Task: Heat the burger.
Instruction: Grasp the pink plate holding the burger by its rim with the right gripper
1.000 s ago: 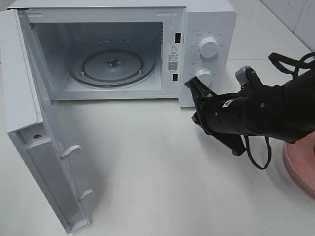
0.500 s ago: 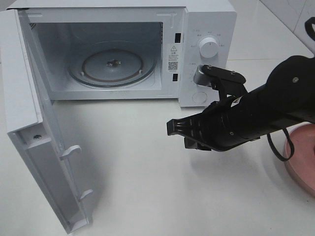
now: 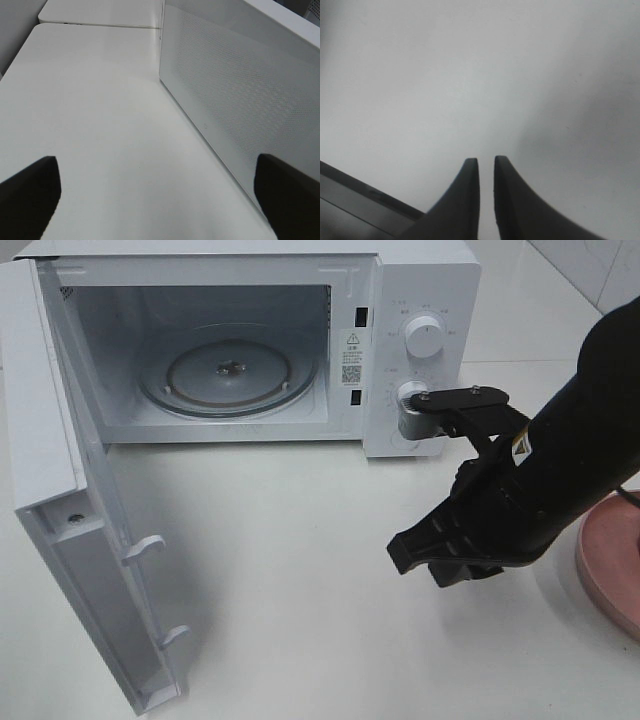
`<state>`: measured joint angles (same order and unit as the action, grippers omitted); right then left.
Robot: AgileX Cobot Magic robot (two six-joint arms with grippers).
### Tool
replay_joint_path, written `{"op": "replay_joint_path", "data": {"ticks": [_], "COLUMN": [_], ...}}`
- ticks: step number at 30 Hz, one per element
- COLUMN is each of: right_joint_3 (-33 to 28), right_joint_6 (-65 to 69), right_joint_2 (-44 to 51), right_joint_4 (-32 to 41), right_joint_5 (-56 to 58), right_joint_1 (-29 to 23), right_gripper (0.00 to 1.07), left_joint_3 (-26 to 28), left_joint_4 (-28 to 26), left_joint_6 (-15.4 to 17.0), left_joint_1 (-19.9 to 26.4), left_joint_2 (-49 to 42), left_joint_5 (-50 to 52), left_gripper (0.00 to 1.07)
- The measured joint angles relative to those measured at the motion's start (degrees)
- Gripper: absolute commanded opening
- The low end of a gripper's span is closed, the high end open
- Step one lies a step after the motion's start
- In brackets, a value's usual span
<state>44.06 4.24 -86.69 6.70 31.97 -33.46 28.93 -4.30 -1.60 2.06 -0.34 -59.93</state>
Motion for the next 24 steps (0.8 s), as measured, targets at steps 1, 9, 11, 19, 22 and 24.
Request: {"op": "replay_joint_path", "data": {"ticks": [1,9,11,19,22,24], "right_joint_3": [1.1,3.2,3.2,3.2,3.2,3.2], "right_joint_6": [2.5,6.4,6.4,6.4,6.4,6.4], "right_joint_2": [0.3,2.7,4.0,10.4,10.8,11.5], "right_joint_4": [-3.6,-10.1,-10.4,-15.6,-16.0,-16.6], "right_joint_5": [3.8,13.8,14.5,19.7,20.3,21.6], "right_joint_1": [0.0,1.7,3.2,8.7,9.1,10.5], "right_gripper": [0.13,0.20,0.23,0.89,0.93,0.97], "left_joint_3": [0.0,0.0,0.0,0.0,0.0,0.0], "left_joint_4": [0.0,0.0,0.0,0.0,0.0,0.0], "left_joint_6": [0.0,0.0,0.0,0.0,0.0,0.0], "left_joint_1": [0.0,0.0,0.0,0.0,0.0,0.0], "left_joint_2": [0.0,0.0,0.0,0.0,0.0,0.0], "left_joint_5": [0.0,0.0,0.0,0.0,0.0,0.0], "left_gripper": [0.98,0.98,0.98,0.98,0.98,0.98]}}
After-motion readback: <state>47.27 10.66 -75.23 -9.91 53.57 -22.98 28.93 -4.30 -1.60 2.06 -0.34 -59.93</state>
